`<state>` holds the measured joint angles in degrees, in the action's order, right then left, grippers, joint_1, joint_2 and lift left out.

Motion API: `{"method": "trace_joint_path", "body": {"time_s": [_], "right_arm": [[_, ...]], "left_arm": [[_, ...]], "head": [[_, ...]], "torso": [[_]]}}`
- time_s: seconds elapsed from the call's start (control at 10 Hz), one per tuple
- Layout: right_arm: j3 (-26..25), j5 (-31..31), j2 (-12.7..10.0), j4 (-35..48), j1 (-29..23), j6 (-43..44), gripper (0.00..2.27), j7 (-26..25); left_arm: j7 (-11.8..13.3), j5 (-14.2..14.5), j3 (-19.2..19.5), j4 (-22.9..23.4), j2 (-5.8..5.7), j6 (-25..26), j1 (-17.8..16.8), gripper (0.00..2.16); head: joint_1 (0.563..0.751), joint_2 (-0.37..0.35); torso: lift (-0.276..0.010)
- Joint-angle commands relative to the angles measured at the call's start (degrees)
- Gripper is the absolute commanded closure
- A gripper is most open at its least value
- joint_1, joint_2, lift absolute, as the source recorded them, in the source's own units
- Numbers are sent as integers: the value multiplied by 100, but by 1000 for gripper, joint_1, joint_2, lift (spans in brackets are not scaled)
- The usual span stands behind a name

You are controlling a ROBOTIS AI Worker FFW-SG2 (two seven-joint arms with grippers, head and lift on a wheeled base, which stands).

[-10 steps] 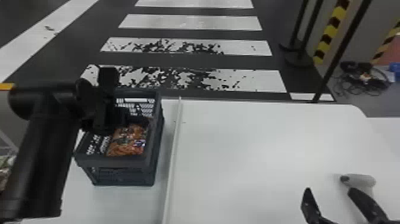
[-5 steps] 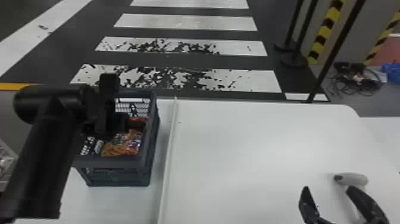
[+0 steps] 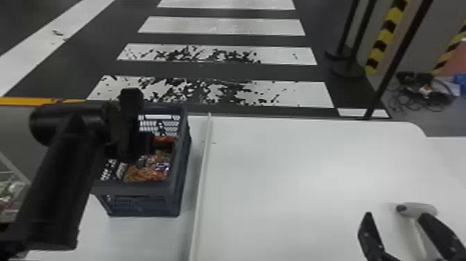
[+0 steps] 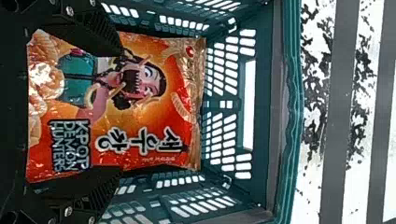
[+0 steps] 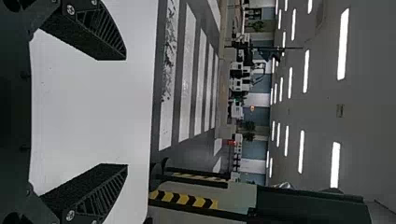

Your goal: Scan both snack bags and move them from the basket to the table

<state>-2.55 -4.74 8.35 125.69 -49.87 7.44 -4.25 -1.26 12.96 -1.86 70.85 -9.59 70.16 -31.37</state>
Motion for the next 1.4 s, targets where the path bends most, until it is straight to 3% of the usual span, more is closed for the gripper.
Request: {"method": "trace_joint_path", "body": {"time_s": [0.0, 0.4, 0.7, 0.8, 1.0, 1.2, 1.3], "right_arm": [[-17, -9, 0, -44, -76, 367, 113, -50], [53, 0, 8, -211, -40, 824, 113, -182], [106, 0, 35, -246, -76, 1105, 113, -340], [106, 9, 35, -246, -111, 1281, 113, -384], [115, 9, 35, -238, -137, 1351, 113, -445], [115, 17, 35, -246, -146, 1386, 113, -498], [115, 17, 35, -246, -172, 1439, 113, -498]], "left_arm": [[47, -4, -7, -326, 10, -270, -141, 144], [100, -4, -95, -669, 45, -428, -168, 144], [284, -83, -95, -1091, 27, -921, -159, 235], [337, -100, -95, -1205, 36, -973, -168, 653], [223, -153, -104, -1143, 80, -1026, -115, 1733], [135, -144, -130, -800, 80, -973, 78, 1966], [-173, -144, -271, -537, 80, -1009, 254, 2142]], "head": [[695, 18], [695, 7], [695, 7], [695, 7], [695, 7], [695, 7], [695, 5]], "torso": [[-98], [-98], [-98], [-98], [-98], [-98], [-98]]}}
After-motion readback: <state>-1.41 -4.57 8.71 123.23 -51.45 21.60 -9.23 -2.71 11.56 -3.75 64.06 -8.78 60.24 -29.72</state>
